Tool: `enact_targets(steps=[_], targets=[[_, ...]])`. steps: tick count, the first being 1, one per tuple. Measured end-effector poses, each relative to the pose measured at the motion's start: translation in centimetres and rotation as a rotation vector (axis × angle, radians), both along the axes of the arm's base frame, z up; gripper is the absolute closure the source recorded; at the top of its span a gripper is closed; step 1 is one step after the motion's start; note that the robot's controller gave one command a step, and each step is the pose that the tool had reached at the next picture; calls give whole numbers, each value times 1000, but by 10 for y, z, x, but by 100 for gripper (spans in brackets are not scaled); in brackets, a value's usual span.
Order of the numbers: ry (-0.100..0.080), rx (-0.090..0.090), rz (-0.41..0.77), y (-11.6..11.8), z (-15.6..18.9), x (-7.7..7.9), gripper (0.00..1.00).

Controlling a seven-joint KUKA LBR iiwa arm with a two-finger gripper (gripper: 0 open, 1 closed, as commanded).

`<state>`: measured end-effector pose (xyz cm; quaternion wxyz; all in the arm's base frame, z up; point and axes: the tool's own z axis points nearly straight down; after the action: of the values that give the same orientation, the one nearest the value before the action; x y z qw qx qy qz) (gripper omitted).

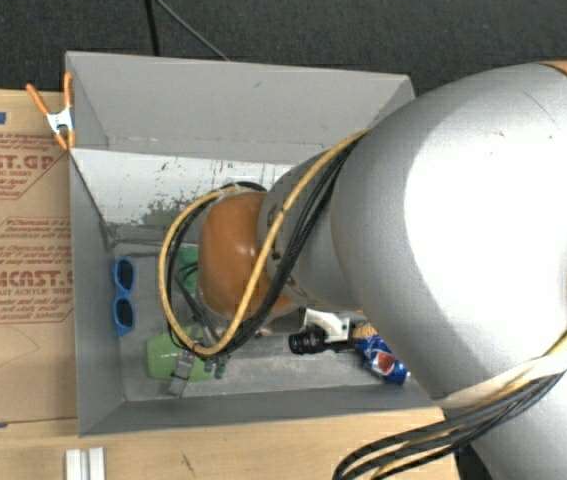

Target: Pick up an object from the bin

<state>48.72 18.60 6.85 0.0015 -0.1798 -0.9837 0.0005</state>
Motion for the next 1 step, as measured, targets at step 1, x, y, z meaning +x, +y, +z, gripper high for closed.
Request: enact_targets(steps=[1], targets=[[2,1,1,1,-1,-1,0]])
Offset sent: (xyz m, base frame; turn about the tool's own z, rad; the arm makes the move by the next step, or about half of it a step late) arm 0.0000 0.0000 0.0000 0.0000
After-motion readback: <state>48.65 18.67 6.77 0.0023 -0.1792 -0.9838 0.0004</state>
